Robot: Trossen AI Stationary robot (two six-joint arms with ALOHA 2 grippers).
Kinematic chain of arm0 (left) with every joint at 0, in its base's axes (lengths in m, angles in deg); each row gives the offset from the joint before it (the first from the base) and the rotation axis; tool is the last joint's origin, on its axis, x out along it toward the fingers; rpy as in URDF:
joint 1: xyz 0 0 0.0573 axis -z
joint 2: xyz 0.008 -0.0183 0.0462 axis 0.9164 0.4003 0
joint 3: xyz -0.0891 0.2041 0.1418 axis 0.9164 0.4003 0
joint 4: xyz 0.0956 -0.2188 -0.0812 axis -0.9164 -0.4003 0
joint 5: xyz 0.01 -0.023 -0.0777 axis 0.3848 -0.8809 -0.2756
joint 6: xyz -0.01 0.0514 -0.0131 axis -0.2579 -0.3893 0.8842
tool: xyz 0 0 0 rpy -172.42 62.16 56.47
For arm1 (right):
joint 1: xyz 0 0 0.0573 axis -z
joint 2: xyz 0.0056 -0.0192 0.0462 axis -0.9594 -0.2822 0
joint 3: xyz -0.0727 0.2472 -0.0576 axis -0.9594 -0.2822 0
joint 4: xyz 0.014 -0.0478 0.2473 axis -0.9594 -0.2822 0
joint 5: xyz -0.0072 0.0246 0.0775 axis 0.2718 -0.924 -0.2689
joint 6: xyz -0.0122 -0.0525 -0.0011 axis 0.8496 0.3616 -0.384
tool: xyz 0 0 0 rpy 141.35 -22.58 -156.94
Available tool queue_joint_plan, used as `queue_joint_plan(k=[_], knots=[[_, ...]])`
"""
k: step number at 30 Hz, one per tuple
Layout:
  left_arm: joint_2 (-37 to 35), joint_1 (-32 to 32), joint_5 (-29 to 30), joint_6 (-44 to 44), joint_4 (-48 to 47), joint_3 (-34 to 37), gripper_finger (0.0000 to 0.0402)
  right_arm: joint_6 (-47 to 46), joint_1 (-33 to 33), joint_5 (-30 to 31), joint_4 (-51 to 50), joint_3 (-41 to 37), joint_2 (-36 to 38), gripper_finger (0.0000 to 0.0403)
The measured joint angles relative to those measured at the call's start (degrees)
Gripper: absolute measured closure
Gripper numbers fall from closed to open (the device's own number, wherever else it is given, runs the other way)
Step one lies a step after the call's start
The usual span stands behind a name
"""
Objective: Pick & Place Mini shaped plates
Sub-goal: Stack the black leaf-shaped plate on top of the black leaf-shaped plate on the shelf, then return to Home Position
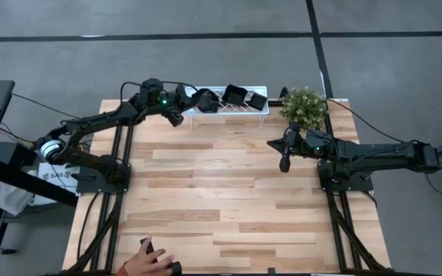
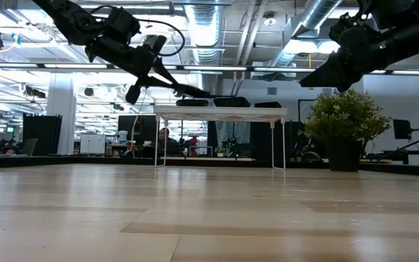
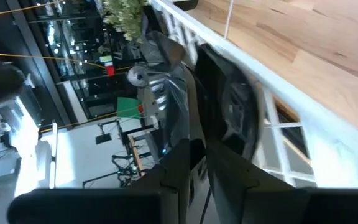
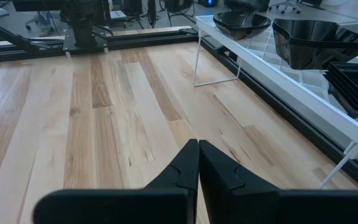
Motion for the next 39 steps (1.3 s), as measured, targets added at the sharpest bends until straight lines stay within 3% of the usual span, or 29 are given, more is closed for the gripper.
queue_joint_plan(k=[9, 32, 39], knots=[[5.32, -0.46, 1.32, -0.66, 3.0, 0.02, 0.0339, 0.0, -0.02, 0.0, 0.0, 0.0, 0.02, 0.0397], [5.13, -2.53, 5.86, -0.63, 6.92, 0.02, 0.0336, 0.0, -0.02, 0.0, -0.02, 0.0, 0.02, 0.0397], [5.11, -4.5, 5.86, 3.86, 16.7, 0.02, 0.0335, 0.0, -0.02, 0.0, -0.02, 0.0, 0.01, 0.0397]])
